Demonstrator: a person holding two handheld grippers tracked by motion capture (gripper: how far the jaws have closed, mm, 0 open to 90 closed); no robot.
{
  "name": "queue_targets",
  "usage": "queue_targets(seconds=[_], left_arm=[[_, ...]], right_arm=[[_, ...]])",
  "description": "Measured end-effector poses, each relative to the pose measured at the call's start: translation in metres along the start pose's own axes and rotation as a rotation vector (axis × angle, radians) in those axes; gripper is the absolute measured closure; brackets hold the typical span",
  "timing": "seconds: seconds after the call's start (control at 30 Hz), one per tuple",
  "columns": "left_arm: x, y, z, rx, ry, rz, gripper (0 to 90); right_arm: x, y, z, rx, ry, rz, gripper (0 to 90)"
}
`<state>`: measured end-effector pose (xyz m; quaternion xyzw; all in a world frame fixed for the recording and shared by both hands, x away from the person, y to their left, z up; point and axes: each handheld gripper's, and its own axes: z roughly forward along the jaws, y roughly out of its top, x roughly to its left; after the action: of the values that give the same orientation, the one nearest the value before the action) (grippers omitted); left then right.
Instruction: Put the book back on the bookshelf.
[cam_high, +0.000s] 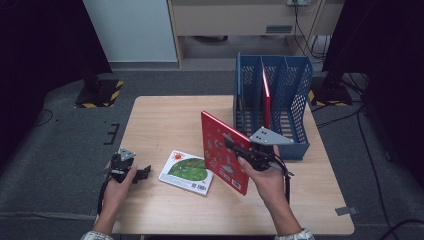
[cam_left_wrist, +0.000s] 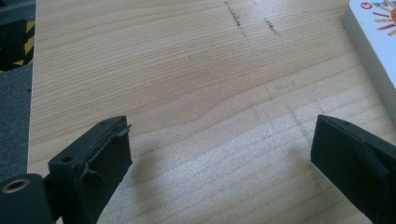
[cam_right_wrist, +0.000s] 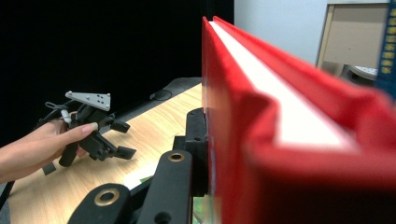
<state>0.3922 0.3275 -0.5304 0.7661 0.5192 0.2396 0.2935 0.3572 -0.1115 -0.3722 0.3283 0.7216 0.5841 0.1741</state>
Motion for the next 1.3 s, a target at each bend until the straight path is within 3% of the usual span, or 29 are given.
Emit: queue_targets(seconds=[0.93,1.3], left_arm=[[0.0,-0.003,0.003,-0.001,-0.015,-0.023,3.0],[0.0,-0.004,0.004,-0.005,-0.019,-0.032,2.5]], right_arm=[[-0.015,-0.022,-0.062,-0.012,-0.072,0.037,79.5],[-0.029,-0.03,-0.089,-0.014,-0.126,0.061,79.5]])
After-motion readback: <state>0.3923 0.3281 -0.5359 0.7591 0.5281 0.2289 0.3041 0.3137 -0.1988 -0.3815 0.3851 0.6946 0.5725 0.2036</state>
